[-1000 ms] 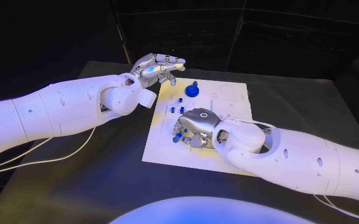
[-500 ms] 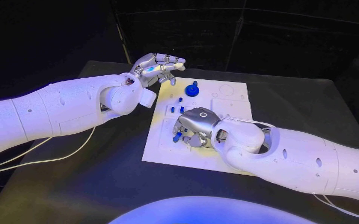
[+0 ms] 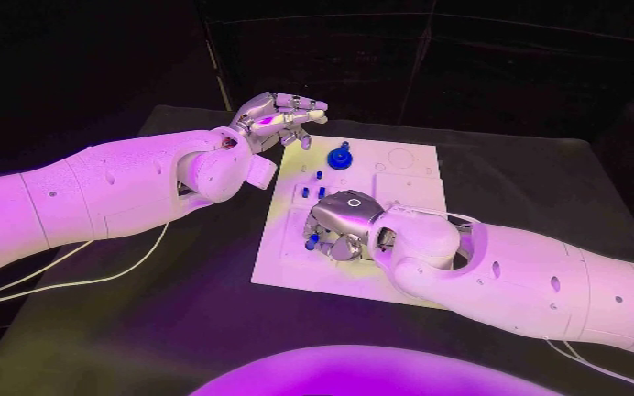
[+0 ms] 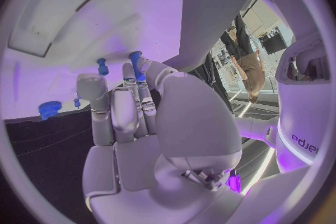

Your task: Assemble the parts on the task board

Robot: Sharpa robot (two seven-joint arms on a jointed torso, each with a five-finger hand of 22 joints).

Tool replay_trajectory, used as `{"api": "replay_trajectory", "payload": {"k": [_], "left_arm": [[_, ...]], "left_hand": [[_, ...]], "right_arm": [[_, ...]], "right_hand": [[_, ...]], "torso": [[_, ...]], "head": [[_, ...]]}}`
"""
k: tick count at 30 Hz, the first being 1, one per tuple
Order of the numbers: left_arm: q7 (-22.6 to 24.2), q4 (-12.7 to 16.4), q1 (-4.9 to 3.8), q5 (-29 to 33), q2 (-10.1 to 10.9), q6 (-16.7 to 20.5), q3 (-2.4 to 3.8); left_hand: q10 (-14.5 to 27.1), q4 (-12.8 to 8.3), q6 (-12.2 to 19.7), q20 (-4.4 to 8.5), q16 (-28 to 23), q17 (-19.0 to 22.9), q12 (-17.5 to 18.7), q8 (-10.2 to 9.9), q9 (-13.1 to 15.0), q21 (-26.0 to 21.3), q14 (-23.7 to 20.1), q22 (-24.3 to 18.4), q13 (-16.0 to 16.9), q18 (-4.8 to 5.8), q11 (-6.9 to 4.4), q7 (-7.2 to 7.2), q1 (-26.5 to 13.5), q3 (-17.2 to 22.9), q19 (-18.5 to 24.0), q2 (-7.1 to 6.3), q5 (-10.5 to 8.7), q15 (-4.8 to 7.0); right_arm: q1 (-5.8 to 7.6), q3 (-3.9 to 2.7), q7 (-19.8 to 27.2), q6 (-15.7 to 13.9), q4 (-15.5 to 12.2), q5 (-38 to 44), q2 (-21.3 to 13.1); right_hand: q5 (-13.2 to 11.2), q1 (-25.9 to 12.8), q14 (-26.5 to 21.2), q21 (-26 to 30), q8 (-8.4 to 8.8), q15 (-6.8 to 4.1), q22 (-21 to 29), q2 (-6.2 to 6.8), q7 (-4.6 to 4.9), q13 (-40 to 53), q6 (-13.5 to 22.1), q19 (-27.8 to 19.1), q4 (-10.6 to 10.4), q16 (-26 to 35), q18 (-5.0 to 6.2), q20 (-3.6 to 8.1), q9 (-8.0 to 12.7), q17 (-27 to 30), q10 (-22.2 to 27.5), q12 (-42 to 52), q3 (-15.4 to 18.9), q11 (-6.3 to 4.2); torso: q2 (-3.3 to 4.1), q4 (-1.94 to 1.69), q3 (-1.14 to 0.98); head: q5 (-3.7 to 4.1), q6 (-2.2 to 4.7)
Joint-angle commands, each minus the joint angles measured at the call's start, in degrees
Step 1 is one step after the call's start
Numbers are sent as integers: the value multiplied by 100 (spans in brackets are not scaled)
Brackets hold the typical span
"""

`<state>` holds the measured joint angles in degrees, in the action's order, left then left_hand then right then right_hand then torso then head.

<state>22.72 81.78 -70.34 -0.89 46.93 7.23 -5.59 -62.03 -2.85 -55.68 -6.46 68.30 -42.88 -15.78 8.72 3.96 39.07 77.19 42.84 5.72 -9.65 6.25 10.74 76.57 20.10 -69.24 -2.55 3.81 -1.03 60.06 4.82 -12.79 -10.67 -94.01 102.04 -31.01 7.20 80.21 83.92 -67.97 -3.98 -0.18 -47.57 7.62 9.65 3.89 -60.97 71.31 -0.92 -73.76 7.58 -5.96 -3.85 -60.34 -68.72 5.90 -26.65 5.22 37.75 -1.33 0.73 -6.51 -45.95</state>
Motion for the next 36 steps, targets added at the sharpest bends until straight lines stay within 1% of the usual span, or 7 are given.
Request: {"api": "replay_trajectory", "payload": {"k": [1,8,16,24,29,34,36], "left_arm": [[33,11,-9,-11,-3,-40,5],[32,9,-9,-11,-6,-34,5],[20,7,-10,-11,-12,-30,5],[3,1,-10,-11,-15,-44,6],[-1,-7,-9,-11,-10,-50,5],[-2,-26,-8,-11,-5,-50,4],[-4,-36,-7,-11,-5,-53,4]], "left_hand": [[43,-21,45,-36,38,-10,-20,20,0,-20,-19,-1,10,-80,-9,-4,-5,-5,0,-8,18,-9],[43,-21,45,-36,38,-10,-20,20,0,-20,-19,-1,10,-80,-9,-4,-5,-5,0,-8,18,-9],[66,-27,76,-37,36,8,-29,16,-5,-21,-25,0,8,-81,-3,4,-8,-2,0,-18,19,-11],[79,-28,91,-39,37,9,-31,14,-7,-21,-26,1,6,-80,1,8,-11,-2,0,-21,19,-13],[79,-28,91,-39,37,9,-31,14,-7,-21,-26,1,6,-80,1,8,-11,-2,0,-21,19,-13],[83,-27,95,-39,36,14,-32,14,-8,-22,-28,1,6,-80,3,10,-13,-2,0,-21,19,-15],[84,-27,96,-40,36,15,-33,14,-8,-22,-29,1,6,-79,3,10,-13,-2,0,-20,19,-15]], "right_arm": [[8,0,-16,38,9,-37,27],[9,0,-26,-110,34,-124,53],[9,1,-25,-405,18,-203,29],[8,1,8,-732,-69,-261,-78],[10,-3,150,-1224,-334,-452,-397],[76,-29,267,-1749,-785,-1233,-1007],[122,-67,229,-1831,-974,-1721,-1336]], "right_hand": [[-14,-120,118,55,43,60,61,50,29,-14,105,-61,-26,-40,30,-19,14,-44,138,-74,91,35],[-96,-359,100,129,50,110,163,172,52,-2,546,-111,-173,-44,52,-77,22,-28,330,-107,414,86],[-100,-305,51,250,42,126,337,125,53,-4,1077,-179,-217,14,79,-97,15,86,699,-85,866,102],[-92,-264,64,249,32,113,330,87,49,7,1160,-159,-228,7,78,-87,7,96,697,5,1015,88],[-83,-260,73,235,10,117,304,87,51,19,1140,-132,-255,-9,71,-89,-5,77,665,89,1154,93],[62,-563,150,-25,-136,67,-120,46,41,193,793,109,-633,-193,-2,-69,-60,-209,13,584,1634,16],[86,-630,202,-215,-189,2,-424,54,-33,355,676,265,-777,-327,-50,-18,-69,-411,-356,869,1840,-76]], "torso": [[0,-1,-1],[3,8,-5],[1,3,-9],[-2,4,-10],[-19,13,-12],[-43,23,-4],[-65,42,-8]], "head": [[2,0],[-9,10],[-5,12],[3,21],[57,54],[165,125],[210,138]]}}
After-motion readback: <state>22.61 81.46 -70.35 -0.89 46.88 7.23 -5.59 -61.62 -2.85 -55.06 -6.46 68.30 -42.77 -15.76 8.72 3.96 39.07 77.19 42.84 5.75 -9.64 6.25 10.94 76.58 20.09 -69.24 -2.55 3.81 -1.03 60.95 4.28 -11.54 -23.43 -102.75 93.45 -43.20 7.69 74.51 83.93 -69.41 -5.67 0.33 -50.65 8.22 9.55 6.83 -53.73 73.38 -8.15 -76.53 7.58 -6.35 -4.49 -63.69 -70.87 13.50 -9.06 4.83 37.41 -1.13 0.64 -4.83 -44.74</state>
